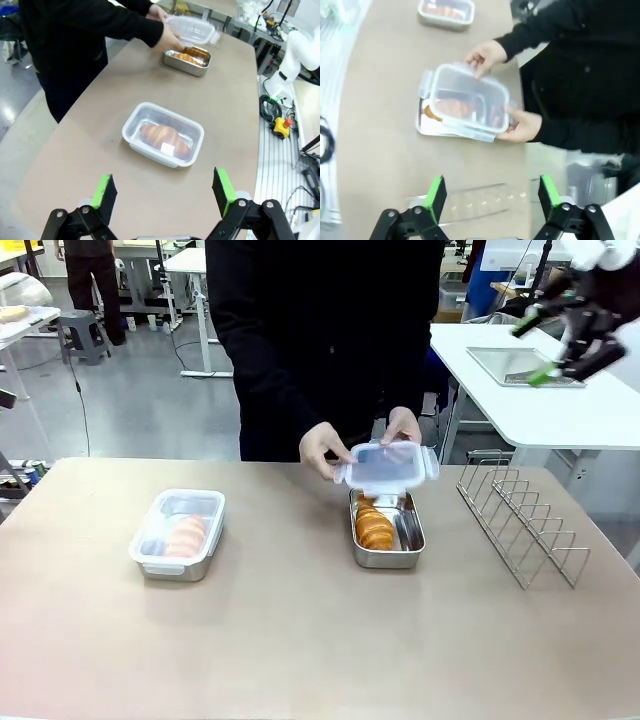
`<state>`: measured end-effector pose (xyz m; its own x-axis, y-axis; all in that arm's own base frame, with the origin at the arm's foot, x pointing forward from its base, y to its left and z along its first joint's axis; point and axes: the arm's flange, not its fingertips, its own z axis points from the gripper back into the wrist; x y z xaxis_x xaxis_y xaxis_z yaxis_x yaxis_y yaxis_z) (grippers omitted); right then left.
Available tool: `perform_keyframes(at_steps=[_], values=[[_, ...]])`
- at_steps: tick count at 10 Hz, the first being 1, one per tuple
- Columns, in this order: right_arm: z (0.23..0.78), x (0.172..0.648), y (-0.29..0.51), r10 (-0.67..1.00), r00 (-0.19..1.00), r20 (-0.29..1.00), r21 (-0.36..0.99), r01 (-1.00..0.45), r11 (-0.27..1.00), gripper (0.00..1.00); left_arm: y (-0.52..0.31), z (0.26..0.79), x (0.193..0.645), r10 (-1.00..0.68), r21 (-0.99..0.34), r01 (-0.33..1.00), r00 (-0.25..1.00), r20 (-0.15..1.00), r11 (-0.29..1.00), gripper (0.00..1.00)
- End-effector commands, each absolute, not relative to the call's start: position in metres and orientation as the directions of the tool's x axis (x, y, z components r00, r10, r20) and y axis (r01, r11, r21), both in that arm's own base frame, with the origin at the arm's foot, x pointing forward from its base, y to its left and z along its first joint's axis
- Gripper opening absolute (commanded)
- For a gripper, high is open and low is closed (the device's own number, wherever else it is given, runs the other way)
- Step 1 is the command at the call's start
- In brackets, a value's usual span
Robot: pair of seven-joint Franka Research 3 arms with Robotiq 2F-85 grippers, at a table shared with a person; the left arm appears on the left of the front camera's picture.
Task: Place the bread in airtight containers.
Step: Release when the human grabs the Airtight Container lid.
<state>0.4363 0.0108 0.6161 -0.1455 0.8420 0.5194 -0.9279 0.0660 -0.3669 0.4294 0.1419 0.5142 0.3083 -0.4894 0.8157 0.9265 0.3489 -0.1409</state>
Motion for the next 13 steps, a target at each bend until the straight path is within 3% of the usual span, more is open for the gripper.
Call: perform_keyframes(at_steps=[1,5,9,10,13], values=[[0.605,0.456,-0.065,0.657,0.147,0.739,-0.053,-0.96,0.275,1.0,0.14,0.516,0.43,-0.473,-0.128,0.932,0.286,0.833,0.339,1.0],[0.546,0.405,-0.168,0.426,0.284,0.859,0.098,-0.908,0.407,1.0,0.14,0.516,0.43,-0.473,-0.128,0.932,0.286,0.833,0.339,1.0],[0.528,0.39,-0.174,0.425,0.236,0.874,0.027,-0.896,0.443,1.0,0.14,0.516,0.43,-0.473,-0.128,0.932,0.286,0.833,0.339,1.0],[0.527,0.393,-0.189,0.407,0.305,0.861,0.114,-0.896,0.43,1.0,0.14,0.516,0.43,-0.473,-0.128,0.932,0.286,0.833,0.339,1.0],[0.527,0.393,-0.189,0.407,0.305,0.861,0.114,-0.896,0.43,1.0,0.14,0.516,0.43,-0.473,-0.128,0.932,0.286,0.833,0.339,1.0]])
